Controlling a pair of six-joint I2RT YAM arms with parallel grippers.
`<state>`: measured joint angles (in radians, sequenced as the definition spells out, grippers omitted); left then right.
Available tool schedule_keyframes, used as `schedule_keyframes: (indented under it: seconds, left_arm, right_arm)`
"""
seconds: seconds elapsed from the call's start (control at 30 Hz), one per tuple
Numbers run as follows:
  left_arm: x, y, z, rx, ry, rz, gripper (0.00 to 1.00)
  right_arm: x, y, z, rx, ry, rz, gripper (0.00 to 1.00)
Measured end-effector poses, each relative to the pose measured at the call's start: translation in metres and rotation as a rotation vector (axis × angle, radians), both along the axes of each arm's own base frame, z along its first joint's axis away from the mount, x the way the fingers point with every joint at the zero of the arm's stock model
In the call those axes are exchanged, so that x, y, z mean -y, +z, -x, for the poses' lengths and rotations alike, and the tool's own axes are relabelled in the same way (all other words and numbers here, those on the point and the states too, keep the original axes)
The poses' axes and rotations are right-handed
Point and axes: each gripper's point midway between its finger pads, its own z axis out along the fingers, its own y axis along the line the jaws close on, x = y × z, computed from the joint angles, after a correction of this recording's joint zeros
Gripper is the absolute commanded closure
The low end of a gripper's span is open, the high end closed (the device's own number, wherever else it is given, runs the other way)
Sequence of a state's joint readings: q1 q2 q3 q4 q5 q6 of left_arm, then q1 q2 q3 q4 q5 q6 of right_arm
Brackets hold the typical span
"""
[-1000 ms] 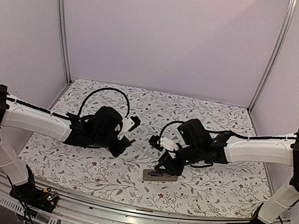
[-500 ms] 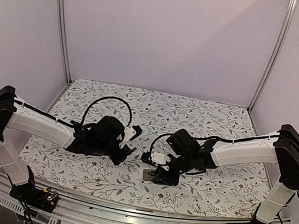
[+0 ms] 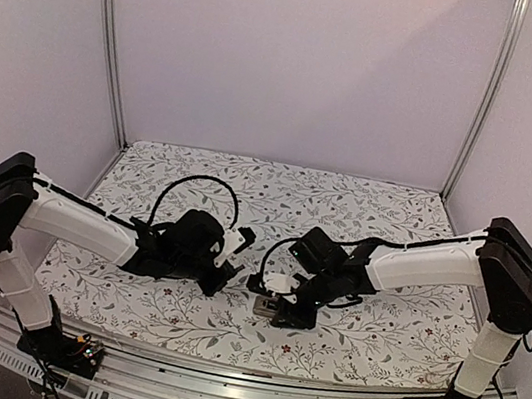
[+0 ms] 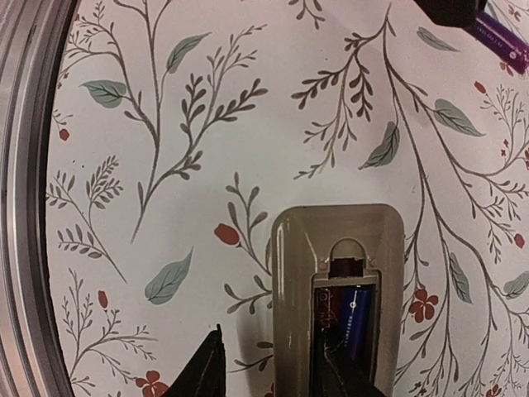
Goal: Load the batteries into the remote control
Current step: Pick up the battery from the center of the board, then pass from the left arm to the right
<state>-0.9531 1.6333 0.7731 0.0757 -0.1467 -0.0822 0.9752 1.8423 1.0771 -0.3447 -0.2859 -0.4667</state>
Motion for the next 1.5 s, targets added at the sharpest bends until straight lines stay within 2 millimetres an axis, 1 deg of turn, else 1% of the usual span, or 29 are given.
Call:
schedule_keyframes:
  seconds: [0.1,0.17,0.3,0.37,0.4,0.47,0.53,0.6,0.67,0.73,0.8,0.9,0.97,1.03,1.13,1.23,1.33,1.4,1.5]
  left_arm:
    - [0.0,0.0,0.0,0.003,-0.003,0.0,1.0]
    - [0.0,0.001,0.0,0.004,-0.003,0.0,1.0]
    - [0.001,0.001,0.0,0.004,-0.007,0.0,1.0]
    - [0.002,0.001,0.0,0.005,-0.014,0.002,1.0]
    - [0.002,0.001,0.001,0.008,-0.019,0.001,1.0]
    - [0.004,0.003,0.002,0.018,-0.034,-0.002,1.0]
    - [0.006,0.007,0.006,0.034,-0.064,-0.003,1.0]
    - [0.009,0.014,0.012,0.051,-0.102,0.005,1.0]
    - [0.014,0.022,0.02,0.069,-0.152,0.017,1.0]
    - [0.02,0.031,0.03,0.088,-0.223,0.03,1.0]
    - [0.027,0.035,0.041,0.105,-0.307,0.03,1.0]
    - [0.04,0.032,0.059,0.128,-0.441,-0.006,1.0]
    - [0.047,0.028,0.063,0.138,-0.497,-0.047,1.0]
    - [0.053,0.024,0.06,0.145,-0.531,-0.093,1.0]
    - [0.062,0.016,0.052,0.151,-0.56,-0.166,1.0]
    - [0.061,0.009,0.049,0.156,-0.571,-0.216,1.0]
    - [0.059,0.007,0.05,0.162,-0.583,-0.241,1.0]
    - [0.059,0.007,0.05,0.175,-0.589,-0.253,1.0]
    - [0.062,0.01,0.054,0.194,-0.608,-0.255,1.0]
  right_arm:
    - [-0.003,0.006,-0.001,-0.002,0.001,0.0,0.64]
    - [-0.007,0.013,-0.003,0.0,0.003,-0.016,0.63]
    - [-0.014,0.042,-0.005,0.01,0.006,-0.083,0.63]
    - [-0.013,0.054,-0.011,0.019,-0.017,-0.109,0.6]
    - [-0.012,0.056,-0.016,0.021,-0.033,-0.114,0.59]
    - [-0.003,0.058,-0.03,0.018,-0.088,-0.115,0.57]
    - [0.006,0.054,-0.044,0.014,-0.141,-0.102,0.55]
    - [0.013,0.049,-0.053,0.01,-0.174,-0.088,0.54]
    - [0.016,0.039,-0.058,-0.003,-0.19,-0.068,0.52]
    - [0.018,0.027,-0.057,-0.021,-0.191,-0.046,0.52]
    - [0.018,0.019,-0.055,-0.036,-0.187,-0.031,0.52]
    - [0.018,0.02,-0.055,-0.058,-0.195,-0.045,0.52]
    - [0.019,0.022,-0.058,-0.071,-0.212,-0.065,0.52]
    - [0.024,0.024,-0.06,-0.086,-0.24,-0.091,0.52]
    - [0.033,0.032,-0.057,-0.11,-0.274,-0.145,0.53]
    - [0.035,0.047,-0.048,-0.138,-0.273,-0.227,0.53]
    - [0.031,0.066,-0.039,-0.176,-0.253,-0.331,0.53]
    - [0.026,0.076,-0.036,-0.194,-0.234,-0.382,0.51]
    - [0.02,0.084,-0.032,-0.225,-0.211,-0.445,0.5]
